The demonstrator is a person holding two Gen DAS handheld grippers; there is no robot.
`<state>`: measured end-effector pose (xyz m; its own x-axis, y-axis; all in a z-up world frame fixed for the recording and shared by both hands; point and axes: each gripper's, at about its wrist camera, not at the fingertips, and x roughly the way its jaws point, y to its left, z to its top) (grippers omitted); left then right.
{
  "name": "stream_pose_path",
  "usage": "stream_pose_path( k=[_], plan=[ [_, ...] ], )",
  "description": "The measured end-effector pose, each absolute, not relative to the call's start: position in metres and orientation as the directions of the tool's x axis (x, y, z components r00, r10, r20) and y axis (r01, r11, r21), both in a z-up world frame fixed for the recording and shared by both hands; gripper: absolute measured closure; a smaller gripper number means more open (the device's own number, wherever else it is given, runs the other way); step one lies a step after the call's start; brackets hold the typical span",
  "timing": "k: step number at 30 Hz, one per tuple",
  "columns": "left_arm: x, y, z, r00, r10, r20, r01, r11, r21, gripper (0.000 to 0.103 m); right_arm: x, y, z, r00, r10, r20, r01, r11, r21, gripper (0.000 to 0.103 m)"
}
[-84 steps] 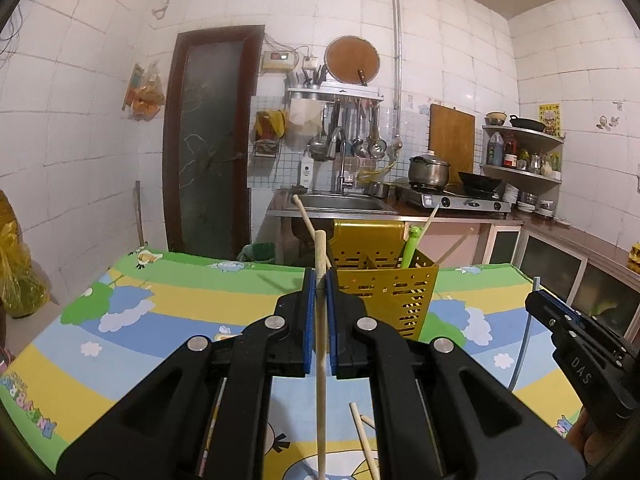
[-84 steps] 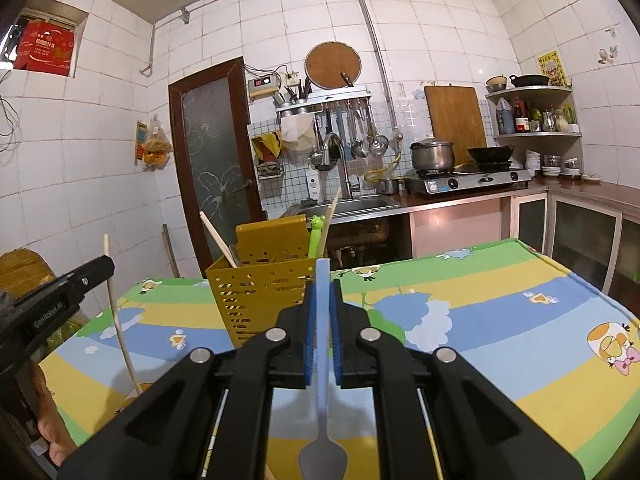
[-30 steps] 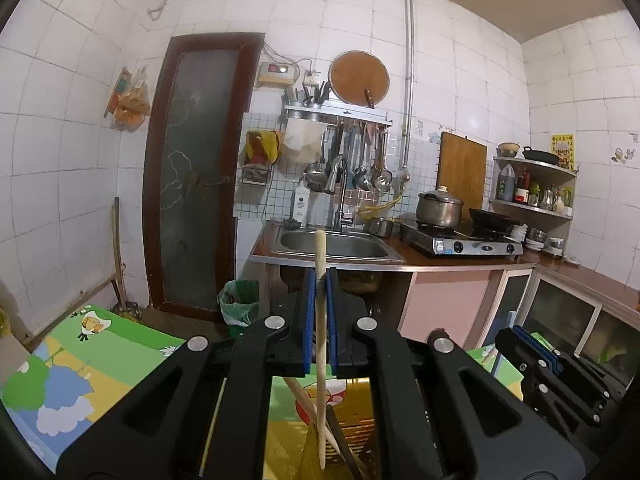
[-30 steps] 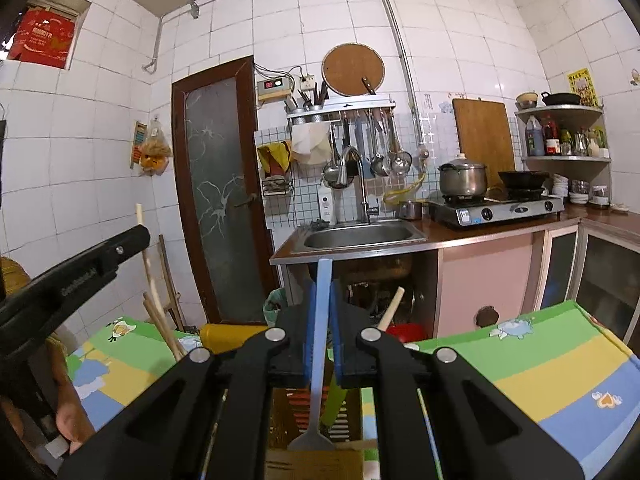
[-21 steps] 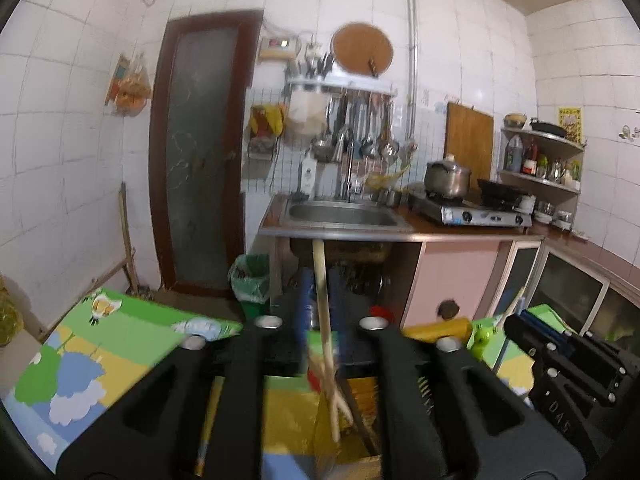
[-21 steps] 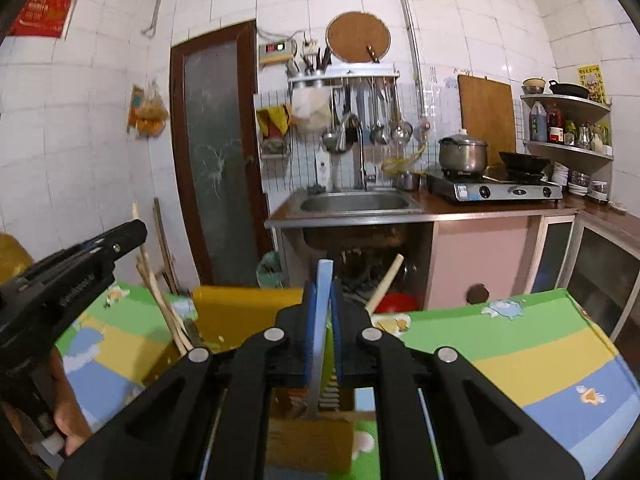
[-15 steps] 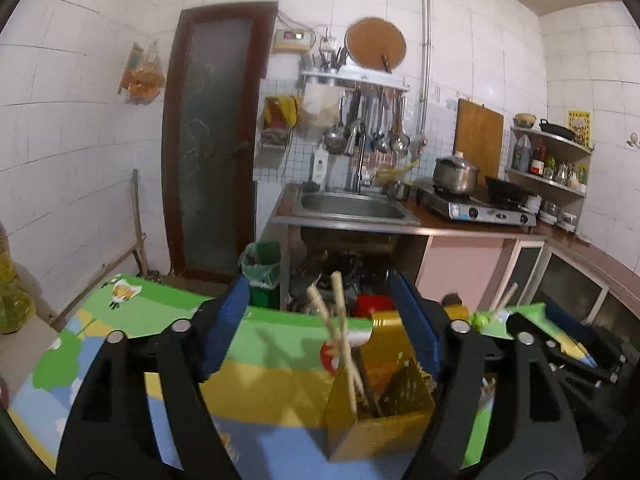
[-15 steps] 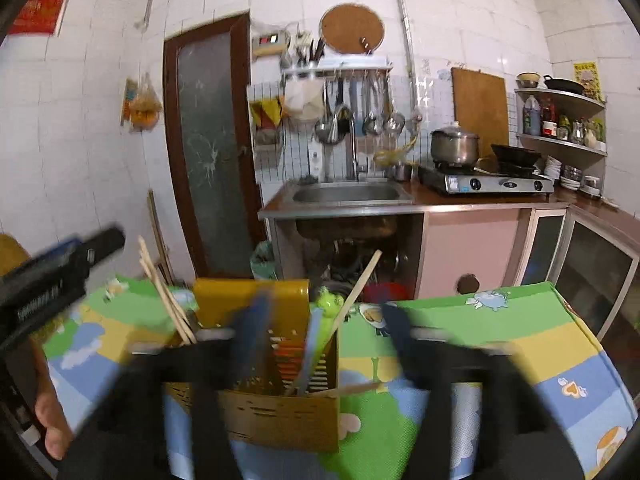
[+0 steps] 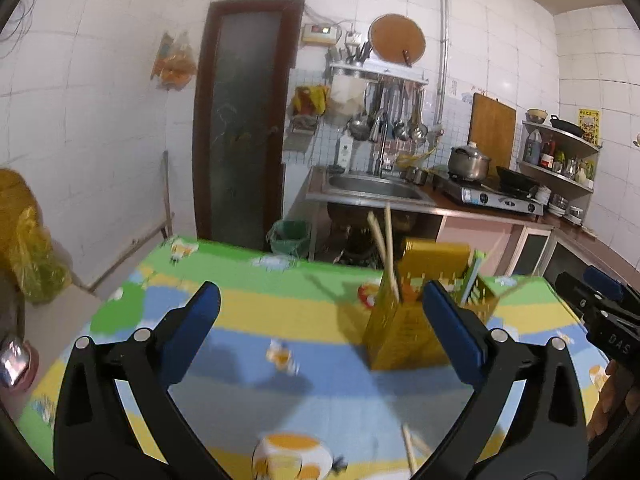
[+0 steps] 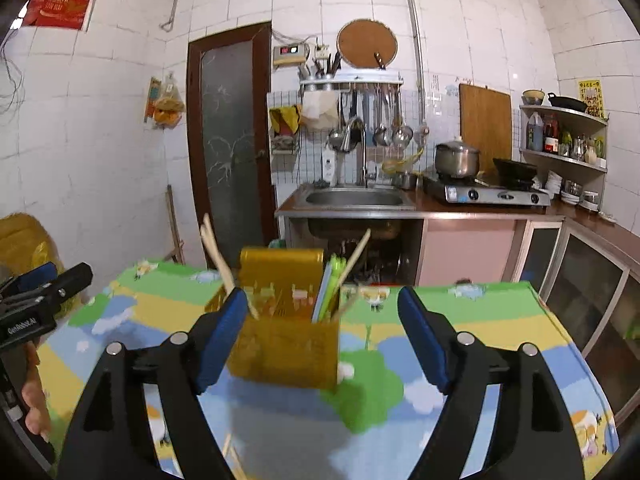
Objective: Organize utensils
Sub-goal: 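Move both grippers back down toward the loose chopsticks on the cloth, then grasp a wooden chopstick with the right gripper while the left gripper grasps another chopstick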
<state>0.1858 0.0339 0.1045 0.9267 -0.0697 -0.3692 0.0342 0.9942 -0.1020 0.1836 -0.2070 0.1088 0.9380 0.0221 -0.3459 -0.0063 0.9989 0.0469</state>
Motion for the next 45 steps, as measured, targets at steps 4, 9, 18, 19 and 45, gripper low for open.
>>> stream_pose_path(
  k=[4, 9, 18, 19, 45],
  plan=[
    [0.166, 0.041, 0.076, 0.905, -0.049, -0.423, 0.017, 0.997, -0.077, 0.005, 0.169, -0.201, 0.084, 0.918, 0.029, -0.396, -0.014, 0.999, 0.041, 0.027],
    [0.154, 0.051, 0.039, 0.864, -0.04, -0.502, -0.004, 0.996, -0.086, 0.005, 0.156, -0.194, 0.052, 0.887, 0.042, -0.46, -0.027, 0.999, 0.038, 0.027],
    [0.147, 0.057, -0.012, 0.793, -0.029, -0.609, -0.027, 0.996, -0.082, 0.005, 0.145, -0.192, -0.003, 0.824, 0.062, -0.563, -0.026, 0.997, 0.071, 0.027],
    [0.147, 0.057, -0.016, 0.787, -0.028, -0.617, -0.024, 0.997, -0.076, 0.005, 0.145, -0.192, -0.007, 0.817, 0.065, -0.573, -0.023, 0.997, 0.08, 0.027],
    [0.155, 0.045, -0.052, 0.678, 0.004, -0.735, -0.009, 1.0, -0.003, 0.005, 0.172, -0.156, -0.055, 0.66, 0.128, -0.74, -0.157, 0.987, 0.031, 0.029]
  ],
)
